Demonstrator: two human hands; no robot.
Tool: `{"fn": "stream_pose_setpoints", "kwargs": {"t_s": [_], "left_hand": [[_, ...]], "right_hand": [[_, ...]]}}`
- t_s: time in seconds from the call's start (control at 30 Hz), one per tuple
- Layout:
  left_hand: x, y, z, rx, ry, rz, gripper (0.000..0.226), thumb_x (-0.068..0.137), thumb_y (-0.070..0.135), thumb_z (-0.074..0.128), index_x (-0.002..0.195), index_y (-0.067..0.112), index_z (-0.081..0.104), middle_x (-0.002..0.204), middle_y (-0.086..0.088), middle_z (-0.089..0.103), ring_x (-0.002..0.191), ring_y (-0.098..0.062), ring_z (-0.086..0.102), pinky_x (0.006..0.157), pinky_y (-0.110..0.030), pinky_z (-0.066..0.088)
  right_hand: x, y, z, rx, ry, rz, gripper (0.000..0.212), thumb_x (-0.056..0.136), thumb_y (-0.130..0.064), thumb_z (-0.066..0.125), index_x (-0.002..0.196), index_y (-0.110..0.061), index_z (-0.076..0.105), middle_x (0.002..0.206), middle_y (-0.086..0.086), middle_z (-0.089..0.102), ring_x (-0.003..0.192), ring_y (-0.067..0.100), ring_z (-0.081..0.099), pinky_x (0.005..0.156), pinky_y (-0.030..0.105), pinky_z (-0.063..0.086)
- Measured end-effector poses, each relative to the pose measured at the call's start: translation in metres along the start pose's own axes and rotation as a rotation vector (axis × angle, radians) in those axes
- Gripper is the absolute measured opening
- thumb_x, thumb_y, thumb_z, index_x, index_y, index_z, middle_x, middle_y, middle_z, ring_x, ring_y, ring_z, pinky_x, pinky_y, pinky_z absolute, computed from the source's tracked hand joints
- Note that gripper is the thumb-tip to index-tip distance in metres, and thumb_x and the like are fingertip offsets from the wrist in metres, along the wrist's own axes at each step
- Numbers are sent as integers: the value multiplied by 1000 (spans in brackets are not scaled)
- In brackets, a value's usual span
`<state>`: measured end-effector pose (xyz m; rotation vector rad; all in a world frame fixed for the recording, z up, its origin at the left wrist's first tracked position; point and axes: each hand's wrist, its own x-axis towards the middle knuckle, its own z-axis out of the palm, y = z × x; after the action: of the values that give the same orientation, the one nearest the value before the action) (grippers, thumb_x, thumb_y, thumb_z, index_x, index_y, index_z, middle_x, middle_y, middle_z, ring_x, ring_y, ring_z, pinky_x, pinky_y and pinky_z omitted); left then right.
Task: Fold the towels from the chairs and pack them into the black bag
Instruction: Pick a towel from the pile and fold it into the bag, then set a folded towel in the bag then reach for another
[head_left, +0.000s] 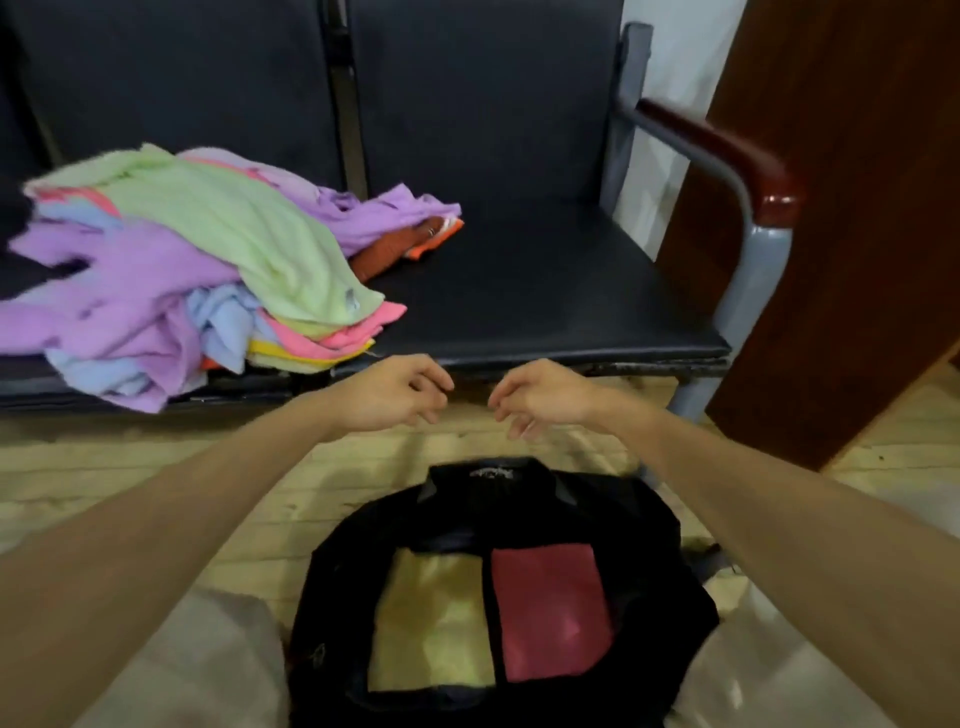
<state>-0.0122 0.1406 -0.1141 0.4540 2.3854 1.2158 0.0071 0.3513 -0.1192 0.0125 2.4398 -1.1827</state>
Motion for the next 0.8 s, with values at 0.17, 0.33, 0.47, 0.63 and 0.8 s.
{"fn": "stream_pose_setpoints", "kwargs": {"t_s": [0.17, 0.33, 0.47, 0.63, 0.8], "left_hand": [[-15, -8, -75, -62, 276, 22, 11, 88, 8, 60, 94, 18, 59, 92, -12, 65, 76, -16, 65, 73, -28, 50], [-23, -33, -115, -75, 578, 113, 25, 89, -5, 54, 110, 8, 54, 82, -9, 62, 66, -6, 63, 62, -15, 48], [-29, -49, -145, -71, 811, 55, 24, 90, 2, 51, 109, 15, 56, 90, -5, 64, 82, -17, 62, 64, -34, 51], [-34, -64, -154, -154, 822, -117, 27, 85, 3, 55, 111, 10, 57, 98, -8, 66, 90, -21, 63, 76, -34, 50], [-37, -63, -149, -292, 749, -147, 27, 88, 4, 48, 115, 7, 53, 55, -4, 66, 57, -23, 67, 74, -46, 50]], "right_hand": [[18, -65, 0, 140, 42, -175, 12, 97, -13, 52, 104, -12, 63, 108, 11, 68, 75, 22, 68, 69, 32, 56], [53, -100, 27, 238, 46, -304, 18, 96, -15, 56, 112, -9, 62, 104, 12, 67, 77, 19, 66, 65, 28, 57], [92, -118, 55, 184, 202, -368, 19, 92, -17, 60, 110, -19, 65, 103, 1, 65, 83, 10, 63, 71, 21, 56], [119, -148, 82, -25, 259, -475, 17, 84, -18, 72, 101, -15, 69, 98, -5, 61, 93, 10, 56, 82, 18, 41], [129, -152, 97, -205, 302, -533, 40, 80, -18, 77, 58, -21, 43, 69, 0, 44, 74, 17, 43, 63, 25, 27]]}}
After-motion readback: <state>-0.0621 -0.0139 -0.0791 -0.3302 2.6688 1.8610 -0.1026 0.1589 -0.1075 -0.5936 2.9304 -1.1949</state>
